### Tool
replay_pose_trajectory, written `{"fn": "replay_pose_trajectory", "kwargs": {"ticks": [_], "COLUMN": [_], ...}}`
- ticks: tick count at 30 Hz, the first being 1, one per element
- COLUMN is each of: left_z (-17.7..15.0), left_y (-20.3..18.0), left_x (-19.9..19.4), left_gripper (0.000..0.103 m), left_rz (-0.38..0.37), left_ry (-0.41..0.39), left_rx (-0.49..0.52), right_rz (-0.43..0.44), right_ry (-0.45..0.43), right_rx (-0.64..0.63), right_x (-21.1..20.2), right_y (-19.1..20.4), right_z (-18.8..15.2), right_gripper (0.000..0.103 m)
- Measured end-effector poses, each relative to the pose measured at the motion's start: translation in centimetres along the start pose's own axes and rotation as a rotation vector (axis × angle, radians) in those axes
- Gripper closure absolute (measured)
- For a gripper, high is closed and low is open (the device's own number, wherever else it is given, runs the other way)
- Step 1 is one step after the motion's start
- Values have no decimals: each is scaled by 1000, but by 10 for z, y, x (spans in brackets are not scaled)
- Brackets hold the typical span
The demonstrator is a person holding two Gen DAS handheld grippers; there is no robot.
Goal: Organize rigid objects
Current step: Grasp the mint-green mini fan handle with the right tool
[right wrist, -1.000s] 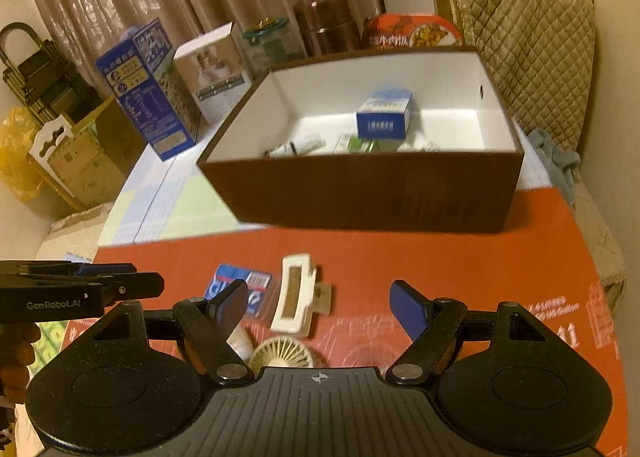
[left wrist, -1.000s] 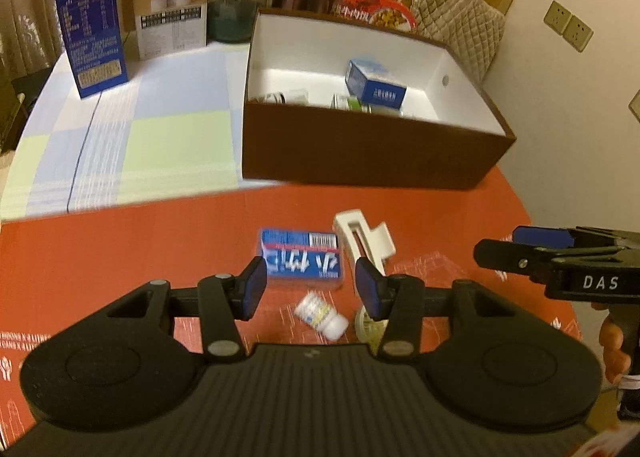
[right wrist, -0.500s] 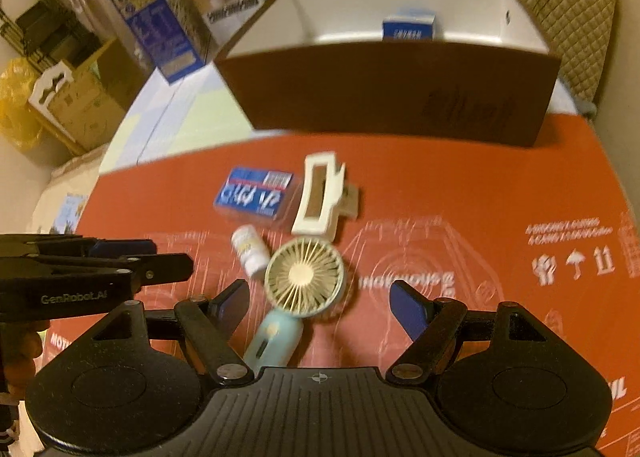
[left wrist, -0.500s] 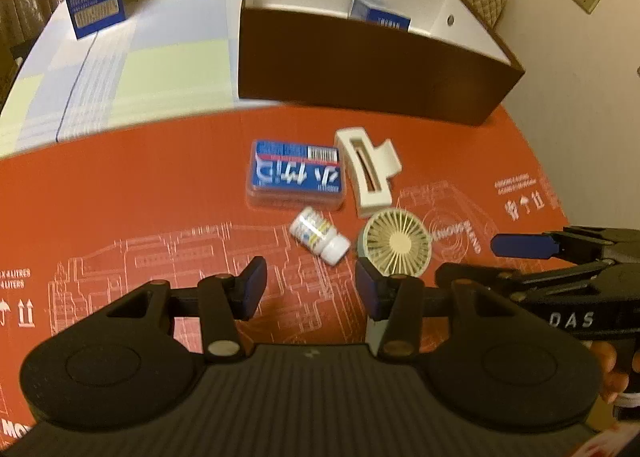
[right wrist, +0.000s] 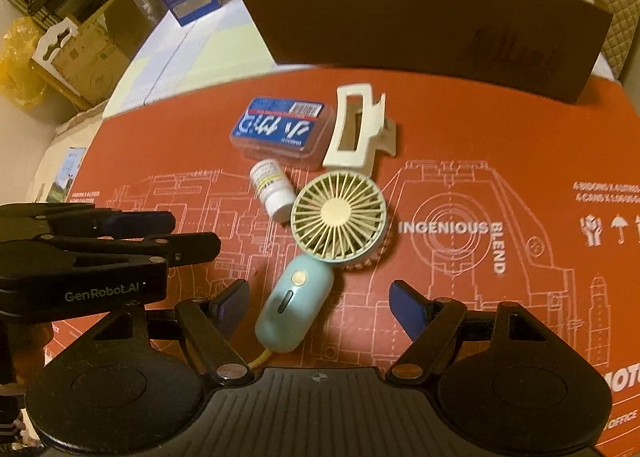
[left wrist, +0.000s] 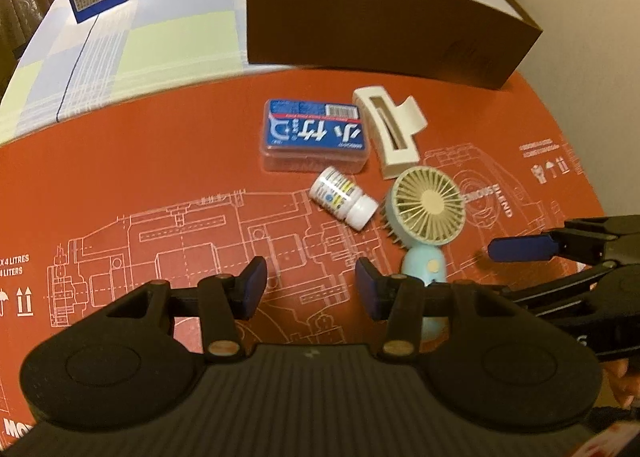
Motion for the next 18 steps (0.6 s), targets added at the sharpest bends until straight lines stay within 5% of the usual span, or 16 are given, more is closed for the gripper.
{"fn": "replay_pose_trajectory", "kwargs": {"ticks": [18], "left_z": [-10], "left_y": [7], "left_x": [14], "left_gripper": [59], "left_rz": [20], "left_ry": [4], "left_rx": [13], "right_rz": [-30], "right_ry": [-15], "right_rx": [24], "right_x": [27], "right_y": [-3], "right_z": [-1], "right_gripper": [46]}}
Point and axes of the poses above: each gripper's, at about its wrist camera, not at the fingertips, and x roughly the way its jaws point, y to its left, z to its top, the point moved 4 cm from there along x, roughly the way its jaws point, and after that the axes turned 15 degrees about z, right-handed, at the moved point
